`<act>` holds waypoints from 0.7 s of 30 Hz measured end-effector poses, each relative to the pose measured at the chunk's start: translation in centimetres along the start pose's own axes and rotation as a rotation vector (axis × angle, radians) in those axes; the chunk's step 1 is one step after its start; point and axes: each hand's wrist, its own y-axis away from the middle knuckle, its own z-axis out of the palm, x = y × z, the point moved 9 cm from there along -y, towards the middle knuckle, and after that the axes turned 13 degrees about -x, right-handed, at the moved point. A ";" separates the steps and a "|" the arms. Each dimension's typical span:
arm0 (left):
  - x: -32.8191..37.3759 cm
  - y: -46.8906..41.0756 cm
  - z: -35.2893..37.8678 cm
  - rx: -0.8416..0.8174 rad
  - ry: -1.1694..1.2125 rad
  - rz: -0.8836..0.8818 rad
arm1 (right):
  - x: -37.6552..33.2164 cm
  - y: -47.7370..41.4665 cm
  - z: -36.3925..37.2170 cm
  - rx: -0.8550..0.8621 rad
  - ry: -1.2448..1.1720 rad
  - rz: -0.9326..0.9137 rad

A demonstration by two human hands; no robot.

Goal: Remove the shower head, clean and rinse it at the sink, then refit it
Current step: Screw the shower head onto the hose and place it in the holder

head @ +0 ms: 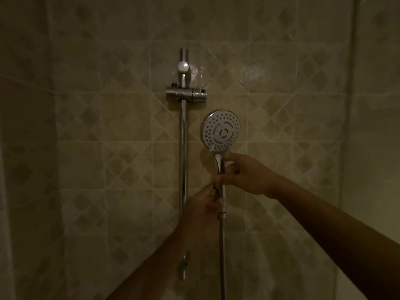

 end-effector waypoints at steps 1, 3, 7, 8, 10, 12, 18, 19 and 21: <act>0.3 -0.4 -0.6 -0.004 -0.008 0.009 | -0.4 -0.1 0.1 -0.031 0.029 0.008; 1.0 -1.1 -1.6 -0.006 0.012 0.000 | -1.2 -0.3 0.0 -0.073 0.015 0.009; 3.3 -2.8 -3.9 0.034 0.029 0.042 | -2.7 -1.0 -0.5 -0.093 -0.091 0.005; 4.2 -3.3 -4.5 0.041 0.015 0.072 | -3.1 -1.4 -0.8 -0.065 -0.112 -0.002; 6.0 -4.3 -5.4 0.036 -0.024 0.118 | -4.0 -2.3 -2.1 0.026 -0.143 -0.035; 7.7 -5.5 -6.3 0.043 -0.112 0.137 | -5.2 -3.1 -3.9 0.129 -0.100 -0.059; 13.2 -9.4 -10.0 0.108 -0.818 0.043 | -7.5 -5.0 -8.9 0.291 -0.040 -0.073; 13.9 -9.8 -10.5 0.125 -0.907 0.038 | -8.0 -5.2 -9.7 0.309 -0.041 -0.083; 15.2 -10.3 -11.2 0.172 -1.122 0.072 | -9.3 -5.7 -11.1 0.338 -0.047 -0.113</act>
